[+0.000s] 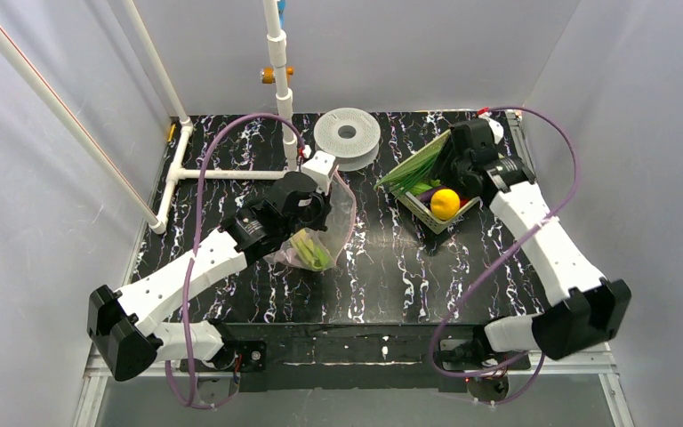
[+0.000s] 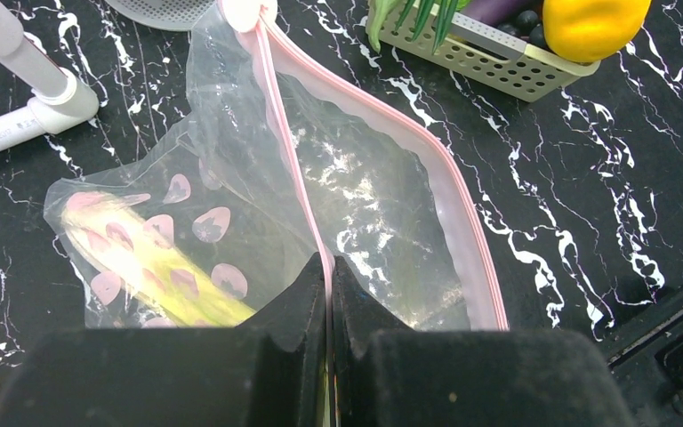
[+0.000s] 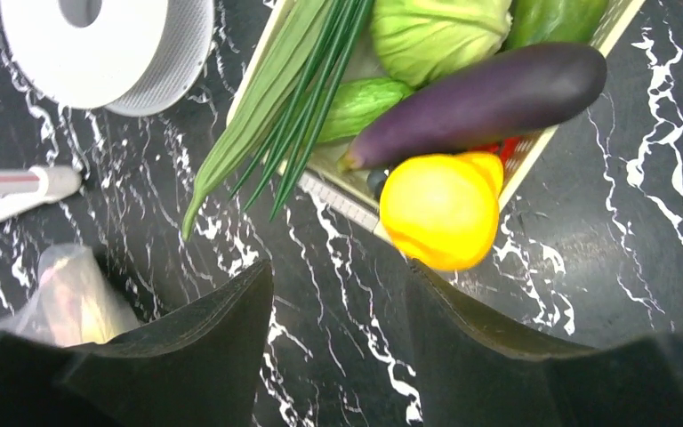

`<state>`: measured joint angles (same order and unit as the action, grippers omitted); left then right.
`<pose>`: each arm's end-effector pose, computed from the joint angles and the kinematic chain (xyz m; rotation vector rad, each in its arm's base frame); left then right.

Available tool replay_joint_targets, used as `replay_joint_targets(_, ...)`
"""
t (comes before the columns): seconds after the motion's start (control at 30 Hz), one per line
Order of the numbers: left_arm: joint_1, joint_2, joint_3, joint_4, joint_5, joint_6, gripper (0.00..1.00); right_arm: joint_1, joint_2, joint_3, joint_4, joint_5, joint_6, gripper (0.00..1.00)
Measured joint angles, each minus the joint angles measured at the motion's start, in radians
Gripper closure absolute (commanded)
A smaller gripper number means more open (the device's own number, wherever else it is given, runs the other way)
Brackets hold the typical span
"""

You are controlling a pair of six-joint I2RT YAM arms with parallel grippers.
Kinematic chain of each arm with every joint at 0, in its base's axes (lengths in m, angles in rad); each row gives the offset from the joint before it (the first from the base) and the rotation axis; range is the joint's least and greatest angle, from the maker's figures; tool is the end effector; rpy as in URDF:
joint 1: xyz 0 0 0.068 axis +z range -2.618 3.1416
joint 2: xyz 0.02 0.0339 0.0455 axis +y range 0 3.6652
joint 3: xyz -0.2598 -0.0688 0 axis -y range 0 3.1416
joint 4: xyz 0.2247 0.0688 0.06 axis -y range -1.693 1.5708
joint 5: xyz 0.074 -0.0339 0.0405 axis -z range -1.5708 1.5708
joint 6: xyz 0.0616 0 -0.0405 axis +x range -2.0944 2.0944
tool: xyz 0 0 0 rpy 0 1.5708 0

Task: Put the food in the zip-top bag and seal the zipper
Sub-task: Pick up the fake vegetable from the bin.

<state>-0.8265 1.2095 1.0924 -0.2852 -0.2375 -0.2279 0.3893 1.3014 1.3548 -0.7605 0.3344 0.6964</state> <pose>0.2014 -0.1973 0.3374 0.4352 1.9411 -0.4553 0.2598 0.0847 0.3500 0.5132 2.1801 0.2089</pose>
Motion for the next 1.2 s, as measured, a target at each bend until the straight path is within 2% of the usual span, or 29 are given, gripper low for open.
replay_joint_targets(0.23, 0.0, 0.011, 0.0, -0.006, 0.018, 0.0, 1.0, -0.11, 0.222, 0.073, 0.047, -0.12, 0.013, 0.34)
replay_joint_targets(0.27, 0.0, 0.011, 0.0, -0.006, 0.017, 0.0, 1.0, -0.123, 0.252, 0.09, 0.05, -0.141, 0.014, 0.27)
replay_joint_targets(0.3, 0.0, 0.011, 0.0, -0.007, 0.017, 0.0, 1.0, -0.153, 0.32, 0.122, 0.079, -0.206, 0.027, 0.26)
replay_joint_targets(0.63, 0.0, 0.011, 0.0, -0.007, 0.018, 0.003, 1.0, -0.215, 0.425, 0.137, 0.182, -0.305, 0.151, 0.29)
replay_joint_targets(0.83, 0.0, 0.011, 0.0, -0.007, 0.018, 0.004, 1.0, -0.22, 0.486, 0.151, 0.212, -0.315, 0.222, 0.4)
replay_joint_targets(1.2, 0.0, 0.01, 0.0, -0.007, 0.02, 0.004, 1.0, -0.238, 0.557, 0.159, 0.213, -0.315, 0.304, 0.36)
